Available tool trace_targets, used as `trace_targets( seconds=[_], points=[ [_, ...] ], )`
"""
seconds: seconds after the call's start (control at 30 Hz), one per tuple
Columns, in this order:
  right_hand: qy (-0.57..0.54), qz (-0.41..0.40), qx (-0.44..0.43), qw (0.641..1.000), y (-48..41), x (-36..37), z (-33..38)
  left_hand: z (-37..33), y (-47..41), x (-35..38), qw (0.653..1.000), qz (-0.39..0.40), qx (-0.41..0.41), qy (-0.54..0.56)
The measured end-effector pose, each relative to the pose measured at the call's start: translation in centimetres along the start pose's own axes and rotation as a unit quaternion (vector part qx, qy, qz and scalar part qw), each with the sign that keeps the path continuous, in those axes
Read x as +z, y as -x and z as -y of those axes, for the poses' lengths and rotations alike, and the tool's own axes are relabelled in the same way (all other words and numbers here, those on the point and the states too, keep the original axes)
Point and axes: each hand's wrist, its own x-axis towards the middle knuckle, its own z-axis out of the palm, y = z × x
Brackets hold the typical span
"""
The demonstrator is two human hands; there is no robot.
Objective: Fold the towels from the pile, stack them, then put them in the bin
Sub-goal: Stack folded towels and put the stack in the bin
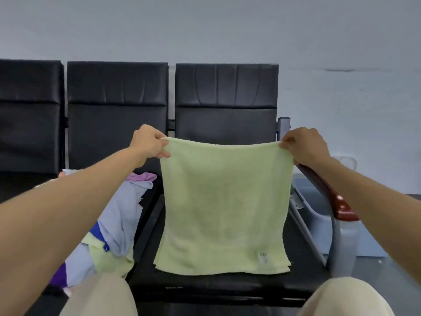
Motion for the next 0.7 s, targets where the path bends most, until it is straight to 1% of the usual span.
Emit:
trace_targets(
  seconds=[0.07,0.17,0.27,0.4,0.47,0.53,0.6,0.7],
  points=[
    [-0.006,0.018,0.008,1.000,-0.1,2.5,-1.1,1.8,-0.9,2.0,1.000,-0.007,0.002,0.000],
    [-0.027,0.021,-0.008,0.999,0.4,6.3,-2.5,4.5,-1.2,4.7,1.000,-0.008,0.007,-0.005],
    [-0.045,0.029,0.001,0.999,1.5,9.8,-3.7,7.5,0.0,6.9,0.999,-0.005,0.027,-0.043],
    [-0.132,0.061,0.035,0.989,3.8,13.4,-5.1,11.8,2.3,9.4,0.997,0.017,0.028,-0.064],
    [-0.116,0.068,0.023,0.991,5.9,14.9,-5.8,13.9,3.6,10.3,0.996,0.019,0.025,-0.083],
    [-0.089,0.110,0.002,0.990,7.7,15.5,-6.2,15.7,4.8,10.6,0.995,0.031,0.027,-0.093],
    [-0.064,0.163,-0.015,0.984,8.4,15.6,-6.2,17.1,5.4,10.8,0.990,0.077,0.037,-0.116],
    [-0.038,0.196,-0.038,0.979,8.4,15.2,-5.4,17.8,5.5,10.7,0.977,0.130,0.071,-0.154]
  ],
)
